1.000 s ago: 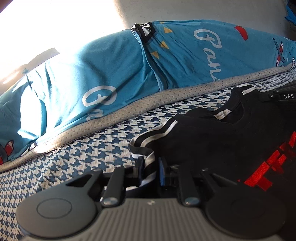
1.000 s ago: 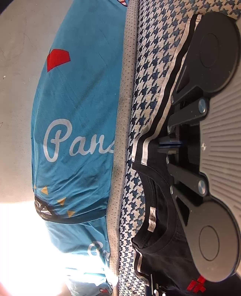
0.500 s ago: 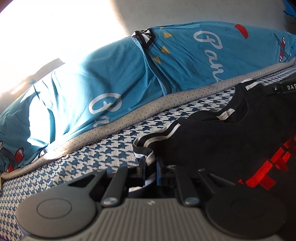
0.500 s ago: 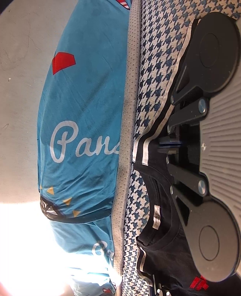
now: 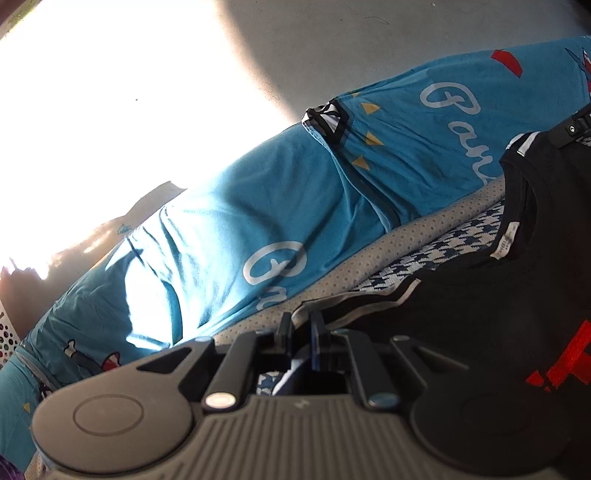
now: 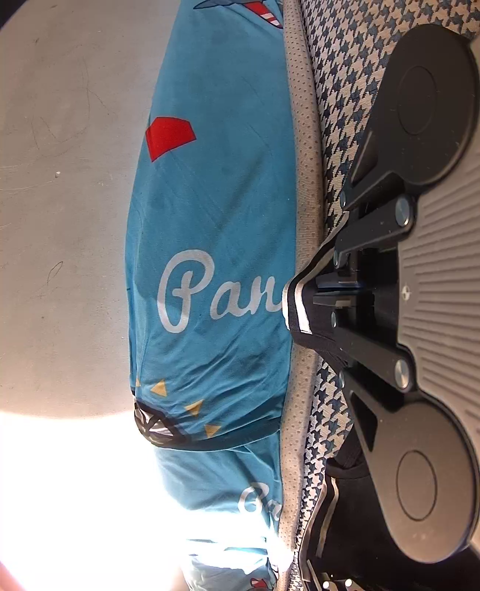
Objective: Fold clothes
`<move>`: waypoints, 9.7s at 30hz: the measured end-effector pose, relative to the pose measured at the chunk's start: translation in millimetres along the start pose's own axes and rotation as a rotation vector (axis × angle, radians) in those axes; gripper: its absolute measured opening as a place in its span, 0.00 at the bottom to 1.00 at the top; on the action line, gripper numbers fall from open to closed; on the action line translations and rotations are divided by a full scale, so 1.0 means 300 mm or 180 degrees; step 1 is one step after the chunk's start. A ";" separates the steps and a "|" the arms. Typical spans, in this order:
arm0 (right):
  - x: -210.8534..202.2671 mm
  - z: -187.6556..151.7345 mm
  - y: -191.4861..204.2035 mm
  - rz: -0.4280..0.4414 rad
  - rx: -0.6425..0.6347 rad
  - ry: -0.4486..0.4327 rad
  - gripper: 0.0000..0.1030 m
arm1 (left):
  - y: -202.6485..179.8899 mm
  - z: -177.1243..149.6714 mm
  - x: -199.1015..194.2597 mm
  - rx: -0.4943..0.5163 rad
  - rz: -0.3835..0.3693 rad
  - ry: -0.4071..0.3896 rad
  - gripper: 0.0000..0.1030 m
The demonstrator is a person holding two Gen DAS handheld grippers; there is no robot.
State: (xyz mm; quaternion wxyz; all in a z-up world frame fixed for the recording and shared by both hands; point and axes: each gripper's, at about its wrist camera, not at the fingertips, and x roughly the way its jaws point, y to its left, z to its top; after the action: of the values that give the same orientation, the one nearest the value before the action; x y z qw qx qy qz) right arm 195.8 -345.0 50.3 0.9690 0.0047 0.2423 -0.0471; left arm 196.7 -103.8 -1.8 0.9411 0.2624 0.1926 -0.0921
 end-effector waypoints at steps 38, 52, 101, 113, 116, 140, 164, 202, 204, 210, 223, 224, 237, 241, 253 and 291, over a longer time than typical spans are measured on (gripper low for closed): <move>-0.071 -0.001 -0.208 -0.0225 0.0788 0.0213 0.29 | 0.187 0.084 -0.054 -0.0935 0.0252 0.0078 0.96; -0.170 -0.166 -0.425 -0.0341 0.1183 0.0657 0.30 | 0.134 -0.054 -0.300 -0.1425 -0.0273 0.0552 1.00; -0.273 -0.216 -0.471 -0.0928 0.1297 0.0595 0.16 | -0.033 -0.133 -0.283 -0.0977 -0.0564 0.0858 1.00; -0.428 -0.282 -0.429 -0.0502 0.1347 0.0809 0.26 | -0.099 -0.230 -0.433 -0.1030 -0.0696 0.0870 1.00; -0.462 -0.314 -0.414 -0.0426 0.1318 0.0890 0.26 | -0.106 -0.244 -0.461 -0.1016 -0.0696 0.0829 1.00; -0.734 -0.531 -0.374 -0.0339 0.1679 0.1135 0.29 | -0.106 -0.296 -0.603 -0.1131 -0.0867 0.0773 1.00; -0.960 -0.636 -0.209 -0.0577 0.1654 0.0562 0.07 | -0.098 -0.363 -0.660 -0.1257 -0.0880 0.0955 1.00; -1.071 -0.728 -0.002 -0.0104 0.1150 0.0924 0.25 | -0.078 -0.423 -0.878 -0.1322 -0.1065 0.0928 1.00; -1.077 -0.742 -0.003 -0.0195 0.1150 0.0944 0.25 | -0.095 -0.418 -0.889 -0.1278 -0.1140 0.0908 1.00; -1.084 -0.767 -0.096 -0.0441 0.1608 0.0923 0.27 | -0.154 -0.411 -0.916 -0.1086 -0.1362 0.0865 1.00; -1.036 -0.772 -0.169 -0.0549 0.1989 0.0758 0.11 | -0.270 -0.416 -0.979 -0.0582 -0.1985 0.0828 1.00; -1.037 -0.765 -0.167 -0.0509 0.1970 0.0723 0.05 | -0.279 -0.417 -0.982 -0.0545 -0.2014 0.0830 1.00; -0.959 -0.520 -0.164 -0.0049 0.1701 0.0286 0.05 | -0.298 -0.422 -0.964 -0.0535 -0.2007 0.0791 1.00; -0.881 -0.451 -0.156 0.0155 0.1664 0.0271 0.05 | -0.276 -0.413 -0.939 -0.0678 -0.1890 0.0738 1.00; -0.676 -0.419 -0.164 0.0483 0.2027 0.0323 0.28 | -0.188 -0.427 -0.809 -0.1212 -0.1284 0.0935 1.00; -0.665 -0.529 -0.172 0.0047 0.1287 0.0763 0.11 | -0.111 -0.473 -0.897 -0.1372 -0.1435 0.1046 1.00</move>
State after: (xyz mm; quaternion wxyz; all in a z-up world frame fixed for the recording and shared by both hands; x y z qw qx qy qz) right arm -58.4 -373.5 4.8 0.9130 0.2061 0.3413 -0.0868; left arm -101.5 -37.3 -18.5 0.8872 0.0199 0.4096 -0.2114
